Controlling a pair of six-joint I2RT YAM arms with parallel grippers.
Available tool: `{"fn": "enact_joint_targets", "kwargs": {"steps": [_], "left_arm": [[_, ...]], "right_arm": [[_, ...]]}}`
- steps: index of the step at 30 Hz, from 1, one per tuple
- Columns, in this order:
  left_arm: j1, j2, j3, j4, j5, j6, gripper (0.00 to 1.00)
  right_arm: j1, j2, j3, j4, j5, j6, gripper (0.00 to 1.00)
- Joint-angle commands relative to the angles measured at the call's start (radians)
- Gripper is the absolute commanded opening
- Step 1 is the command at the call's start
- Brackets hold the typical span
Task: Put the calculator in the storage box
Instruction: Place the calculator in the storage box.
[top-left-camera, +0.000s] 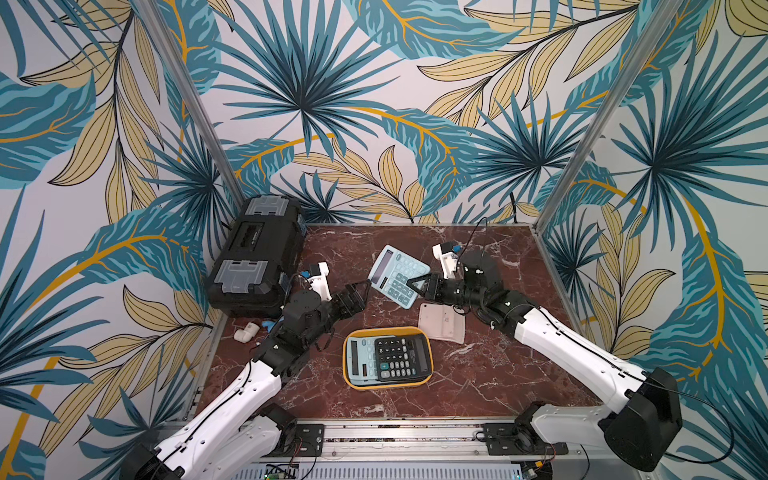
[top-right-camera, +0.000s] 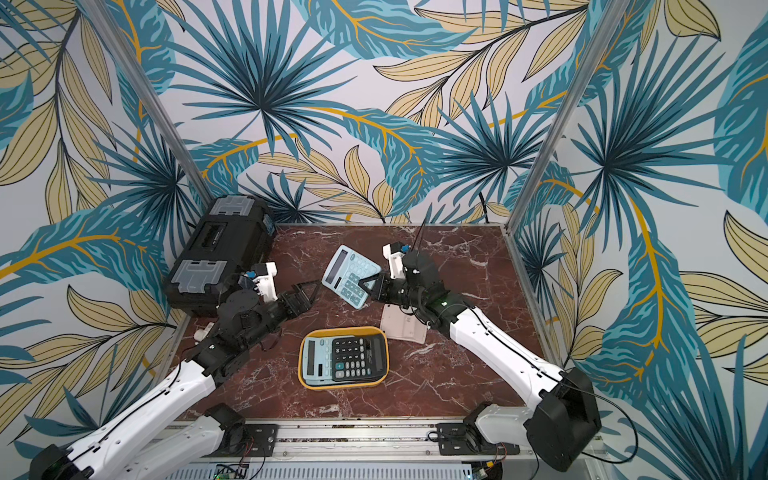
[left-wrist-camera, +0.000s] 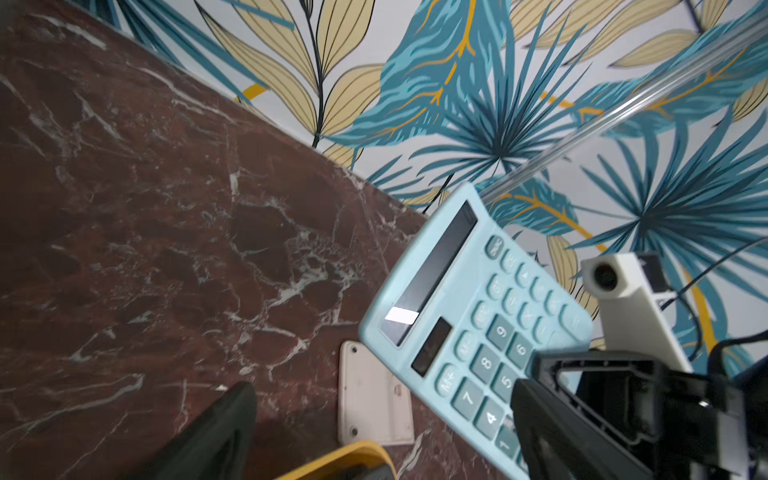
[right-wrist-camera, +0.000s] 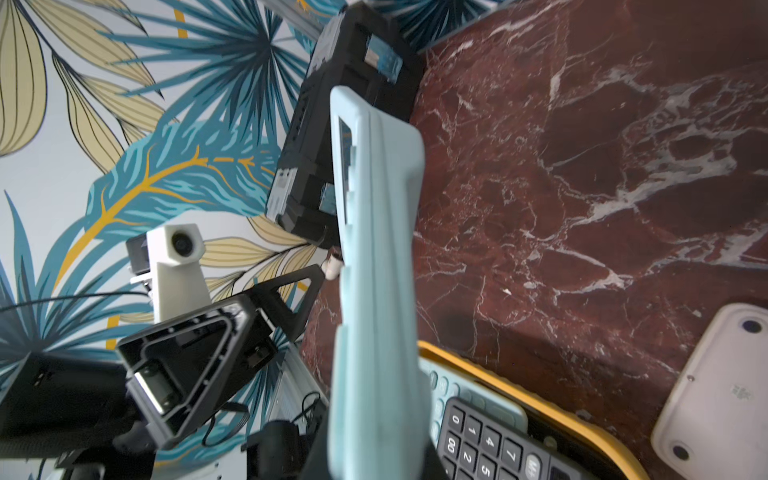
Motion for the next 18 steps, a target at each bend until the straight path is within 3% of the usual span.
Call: {"fn": "enact_joint_targets", "kwargs": {"steps": [1, 11, 18], "left_arm": [[0.009, -0.047, -0.015, -0.139, 0.093, 0.096, 1.0], [0.04, -0.134, -0.078, -0.212, 0.091, 0.124, 1.0], [0.058, -0.149, -0.095, -0.222, 0.069, 0.141, 1.0]], "right_arm": [[-0.001, 0.045, 0.04, -0.142, -0.177, -0.092, 0.0], [0.017, 0.127, -0.004, -0.184, -0.406, -0.141, 0.0], [0.067, 0.226, 0.001, -0.179, -0.451, -0.168, 0.0]]}}
